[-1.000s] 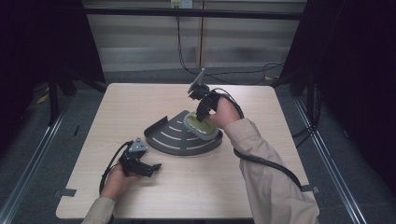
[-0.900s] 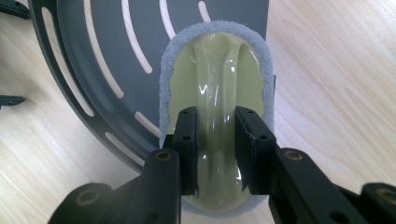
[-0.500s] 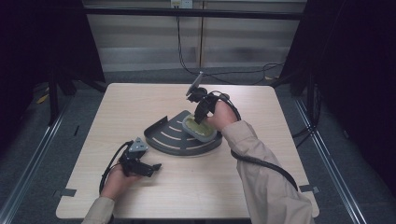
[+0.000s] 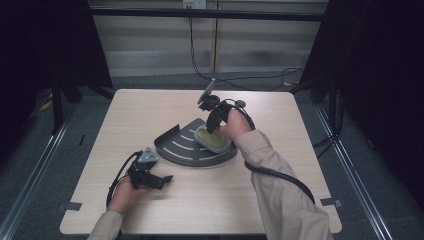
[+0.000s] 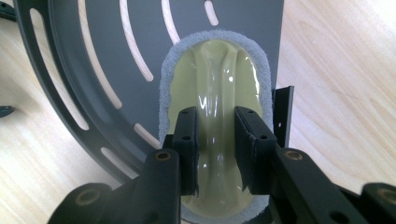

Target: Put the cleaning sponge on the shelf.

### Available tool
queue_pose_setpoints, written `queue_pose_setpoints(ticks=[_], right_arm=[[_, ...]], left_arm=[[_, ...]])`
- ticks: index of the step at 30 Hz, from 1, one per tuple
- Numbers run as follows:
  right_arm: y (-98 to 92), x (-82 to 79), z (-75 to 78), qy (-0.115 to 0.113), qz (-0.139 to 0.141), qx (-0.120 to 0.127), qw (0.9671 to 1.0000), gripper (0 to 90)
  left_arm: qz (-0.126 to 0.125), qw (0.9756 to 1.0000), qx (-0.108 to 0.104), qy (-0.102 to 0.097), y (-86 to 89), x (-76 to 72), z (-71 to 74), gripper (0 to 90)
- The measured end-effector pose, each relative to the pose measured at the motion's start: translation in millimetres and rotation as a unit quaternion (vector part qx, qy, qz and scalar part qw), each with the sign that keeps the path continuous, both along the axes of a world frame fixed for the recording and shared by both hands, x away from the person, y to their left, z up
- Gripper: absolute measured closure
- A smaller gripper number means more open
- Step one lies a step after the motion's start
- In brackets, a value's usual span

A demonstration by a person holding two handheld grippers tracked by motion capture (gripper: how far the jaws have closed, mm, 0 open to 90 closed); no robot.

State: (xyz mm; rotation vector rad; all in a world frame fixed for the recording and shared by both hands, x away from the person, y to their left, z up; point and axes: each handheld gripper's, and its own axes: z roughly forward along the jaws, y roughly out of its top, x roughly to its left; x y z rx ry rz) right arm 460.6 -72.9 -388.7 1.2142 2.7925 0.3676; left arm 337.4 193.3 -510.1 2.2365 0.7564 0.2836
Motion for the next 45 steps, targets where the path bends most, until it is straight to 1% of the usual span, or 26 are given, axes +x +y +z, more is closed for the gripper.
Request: queue_pose_setpoints(ticks=[13,15,19,25,27,28,36,41,45], right_arm=[[1.9,1.5,-7.3,0.003,-0.002,-0.002,1.0000,71.4],[0.8,1.2,-8.6,0.006,-0.003,-0.005,1.0000,71.4],[-2.4,0.6,-10.5,0.003,0.000,-0.009,1.0000,71.3],[-5.8,0.4,-16.3,0.007,-0.004,-0.008,0.9999,71.3],[-6.8,0.7,-18.3,0.007,-0.004,-0.013,0.9999,71.3],[-7.4,0.8,-19.0,0.007,-0.004,-0.009,0.9999,71.3],[-10.7,0.5,-20.5,0.005,-0.010,-0.012,0.9999,71.2],[-12.6,0.6,-22.0,0.005,-0.012,-0.009,0.9999,71.1],[-13.6,0.4,-22.7,0.009,-0.014,-0.009,0.9998,71.0]], left_arm=[[0.000,1.0000,0.000,0.000,0.0,0.0,0.0,7.4],[0.000,1.0000,0.000,0.000,0.0,0.0,0.0,7.4],[0.000,1.0000,0.000,0.000,0.0,0.0,0.0,7.4],[0.000,1.0000,0.000,0.000,0.0,0.0,0.0,7.4],[0.000,1.0000,0.000,0.000,0.0,0.0,0.0,7.4],[0.000,1.0000,0.000,0.000,0.0,0.0,0.0,7.4],[0.000,1.0000,0.000,0.000,0.0,0.0,0.0,7.4],[0.000,1.0000,0.000,0.000,0.0,0.0,0.0,7.4],[0.000,1.0000,0.000,0.000,0.0,0.0,0.0,7.4]])
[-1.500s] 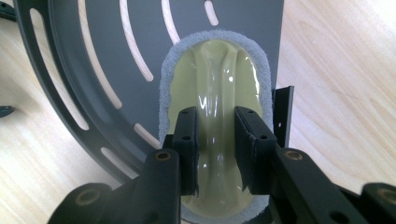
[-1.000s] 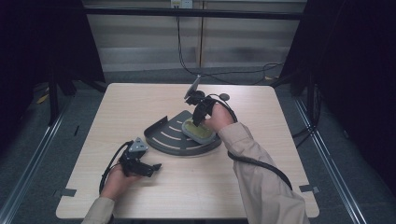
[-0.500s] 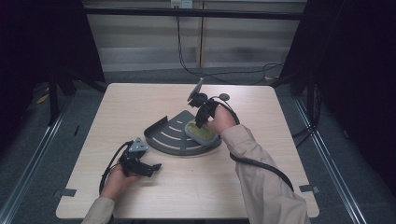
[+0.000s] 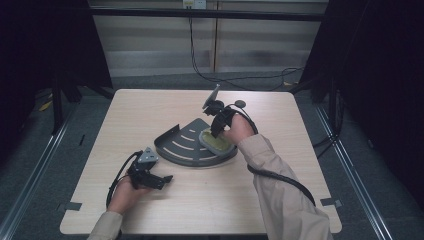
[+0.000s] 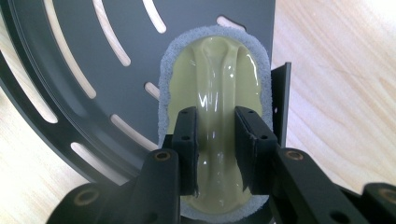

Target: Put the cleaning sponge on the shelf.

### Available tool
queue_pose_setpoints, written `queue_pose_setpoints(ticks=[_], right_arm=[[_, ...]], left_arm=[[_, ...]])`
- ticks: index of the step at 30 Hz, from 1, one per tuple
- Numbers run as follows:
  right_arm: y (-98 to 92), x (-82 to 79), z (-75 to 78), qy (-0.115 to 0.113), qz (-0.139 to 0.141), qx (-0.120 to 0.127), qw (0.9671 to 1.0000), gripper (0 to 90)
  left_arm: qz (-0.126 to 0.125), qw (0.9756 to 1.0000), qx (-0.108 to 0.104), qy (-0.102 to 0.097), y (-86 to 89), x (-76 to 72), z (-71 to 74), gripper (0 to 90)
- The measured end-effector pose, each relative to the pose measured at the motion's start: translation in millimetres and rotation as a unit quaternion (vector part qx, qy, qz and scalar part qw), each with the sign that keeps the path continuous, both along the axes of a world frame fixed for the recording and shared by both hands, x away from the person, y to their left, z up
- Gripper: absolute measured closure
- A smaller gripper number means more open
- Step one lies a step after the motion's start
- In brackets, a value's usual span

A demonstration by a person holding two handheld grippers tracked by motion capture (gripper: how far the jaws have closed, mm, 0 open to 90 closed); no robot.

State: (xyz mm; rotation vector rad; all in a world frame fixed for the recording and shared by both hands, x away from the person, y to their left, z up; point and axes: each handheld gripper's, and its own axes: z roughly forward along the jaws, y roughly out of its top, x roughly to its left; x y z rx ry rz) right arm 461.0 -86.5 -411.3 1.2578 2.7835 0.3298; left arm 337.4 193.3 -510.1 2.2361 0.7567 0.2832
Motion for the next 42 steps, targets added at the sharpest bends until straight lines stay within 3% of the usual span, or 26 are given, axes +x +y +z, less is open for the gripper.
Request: queue_pose_setpoints(ticks=[12,42], right_arm=[[-4.6,0.1,-3.0,0.017,-0.009,-0.012,0.9997,70.8],[-7.2,-0.2,-2.4,0.023,-0.014,-0.026,0.9993,68.2]], left_arm=[[0.000,1.0000,0.000,0.000,0.0,0.0,0.0,7.4],[0.000,1.0000,0.000,0.000,0.0,0.0,0.0,7.4]])
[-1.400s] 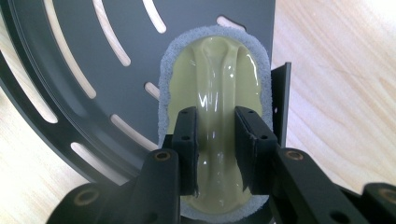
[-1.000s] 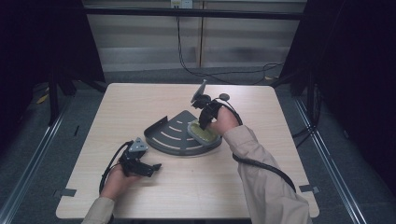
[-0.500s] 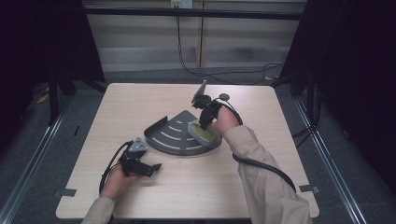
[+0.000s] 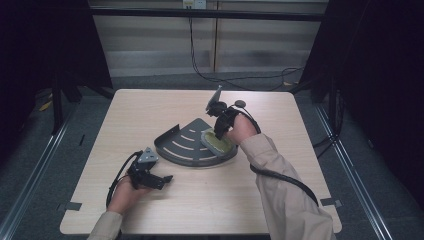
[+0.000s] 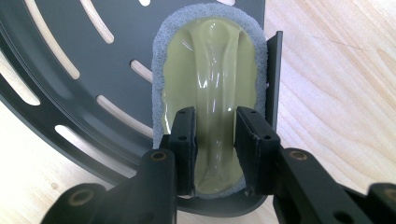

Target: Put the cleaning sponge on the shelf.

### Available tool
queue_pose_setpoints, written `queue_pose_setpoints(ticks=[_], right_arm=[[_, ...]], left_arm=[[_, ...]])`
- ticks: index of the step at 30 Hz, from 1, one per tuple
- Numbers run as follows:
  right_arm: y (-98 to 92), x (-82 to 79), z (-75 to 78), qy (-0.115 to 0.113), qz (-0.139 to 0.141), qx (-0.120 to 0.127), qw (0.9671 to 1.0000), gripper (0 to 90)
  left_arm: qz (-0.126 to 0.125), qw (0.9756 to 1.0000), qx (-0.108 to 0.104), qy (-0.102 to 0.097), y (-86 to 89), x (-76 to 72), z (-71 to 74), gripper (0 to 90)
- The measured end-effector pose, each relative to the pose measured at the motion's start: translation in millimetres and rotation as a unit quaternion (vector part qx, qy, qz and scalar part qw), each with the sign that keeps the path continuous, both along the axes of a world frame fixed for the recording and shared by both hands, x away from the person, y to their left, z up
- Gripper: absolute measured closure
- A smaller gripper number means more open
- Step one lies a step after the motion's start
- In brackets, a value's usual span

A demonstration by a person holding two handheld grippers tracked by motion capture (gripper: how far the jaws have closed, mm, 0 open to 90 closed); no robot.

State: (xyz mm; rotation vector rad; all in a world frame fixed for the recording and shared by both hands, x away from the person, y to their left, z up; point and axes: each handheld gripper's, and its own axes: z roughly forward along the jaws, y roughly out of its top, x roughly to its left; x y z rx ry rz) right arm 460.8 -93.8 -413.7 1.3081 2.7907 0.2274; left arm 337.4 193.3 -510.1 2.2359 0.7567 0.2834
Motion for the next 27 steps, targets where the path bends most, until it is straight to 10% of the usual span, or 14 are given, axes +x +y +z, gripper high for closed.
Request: queue_pose_setpoints(ticks=[16,27], right_arm=[[-2.5,0.1,0.8,0.000,-0.005,-0.002,1.0000,60.9],[-7.6,-3.1,5.4,-0.018,-0.014,0.017,0.9996,27.6]], left_arm=[[0.000,1.0000,0.000,0.000,0.0,0.0,0.0,7.4],[0.000,1.0000,0.000,0.000,0.1,-0.2,0.0,7.4]])
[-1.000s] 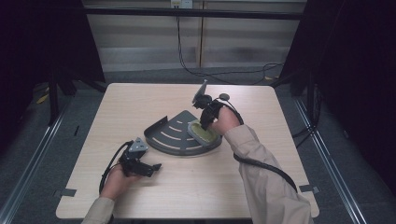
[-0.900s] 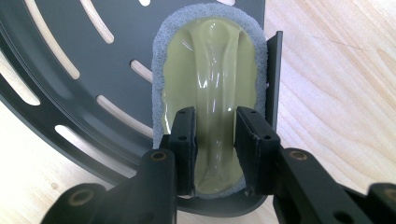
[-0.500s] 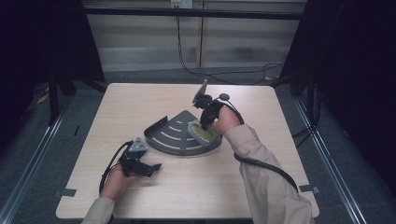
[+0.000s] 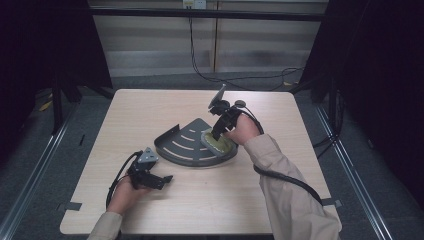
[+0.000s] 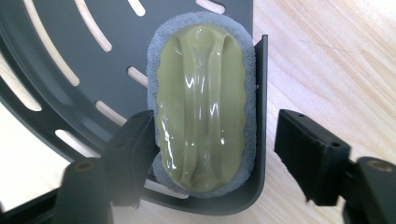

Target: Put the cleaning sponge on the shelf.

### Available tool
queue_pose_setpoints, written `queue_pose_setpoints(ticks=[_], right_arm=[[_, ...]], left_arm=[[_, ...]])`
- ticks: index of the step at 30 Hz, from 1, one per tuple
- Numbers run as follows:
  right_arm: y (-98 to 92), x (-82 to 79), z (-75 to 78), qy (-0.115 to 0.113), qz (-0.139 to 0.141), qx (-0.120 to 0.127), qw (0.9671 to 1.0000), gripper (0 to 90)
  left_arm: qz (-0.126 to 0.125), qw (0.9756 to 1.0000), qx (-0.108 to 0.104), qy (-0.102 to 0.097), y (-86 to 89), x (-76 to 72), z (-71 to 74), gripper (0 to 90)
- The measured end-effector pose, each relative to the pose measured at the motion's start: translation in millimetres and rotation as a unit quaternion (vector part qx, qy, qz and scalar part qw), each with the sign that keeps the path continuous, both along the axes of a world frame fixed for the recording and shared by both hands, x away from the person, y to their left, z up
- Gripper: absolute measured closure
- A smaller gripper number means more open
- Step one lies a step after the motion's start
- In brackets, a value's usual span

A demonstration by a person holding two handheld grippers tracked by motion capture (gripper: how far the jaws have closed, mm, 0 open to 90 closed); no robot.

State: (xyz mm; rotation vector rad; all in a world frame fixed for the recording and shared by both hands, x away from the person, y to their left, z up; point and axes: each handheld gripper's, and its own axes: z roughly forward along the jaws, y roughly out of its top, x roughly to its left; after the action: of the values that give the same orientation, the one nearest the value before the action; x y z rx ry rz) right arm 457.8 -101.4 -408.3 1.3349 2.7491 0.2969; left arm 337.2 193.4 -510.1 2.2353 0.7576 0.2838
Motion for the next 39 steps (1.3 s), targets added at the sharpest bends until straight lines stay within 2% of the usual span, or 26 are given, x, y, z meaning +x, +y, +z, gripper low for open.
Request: queue_pose_setpoints(ticks=[7,19,28,39], right_arm=[[-0.8,-4.9,5.5,-0.011,0.010,0.000,0.9999,20.7],[-12.8,-15.8,12.9,-0.012,0.020,0.006,0.9997,20.3],[-31.1,-31.7,18.0,-0.015,0.027,0.018,0.9993,19.9],[-50.2,-48.1,14.6,-0.019,0.034,0.028,0.9988,19.3]], left_arm=[[0.000,1.0000,0.000,0.000,0.0,0.0,0.0,7.4],[0.001,1.0000,-0.001,-0.003,0.1,-0.3,-0.2,7.4],[0.002,1.0000,-0.001,-0.003,0.1,-0.3,-0.3,7.4],[0.002,1.0000,0.000,-0.004,0.1,-0.3,-0.3,7.4]])
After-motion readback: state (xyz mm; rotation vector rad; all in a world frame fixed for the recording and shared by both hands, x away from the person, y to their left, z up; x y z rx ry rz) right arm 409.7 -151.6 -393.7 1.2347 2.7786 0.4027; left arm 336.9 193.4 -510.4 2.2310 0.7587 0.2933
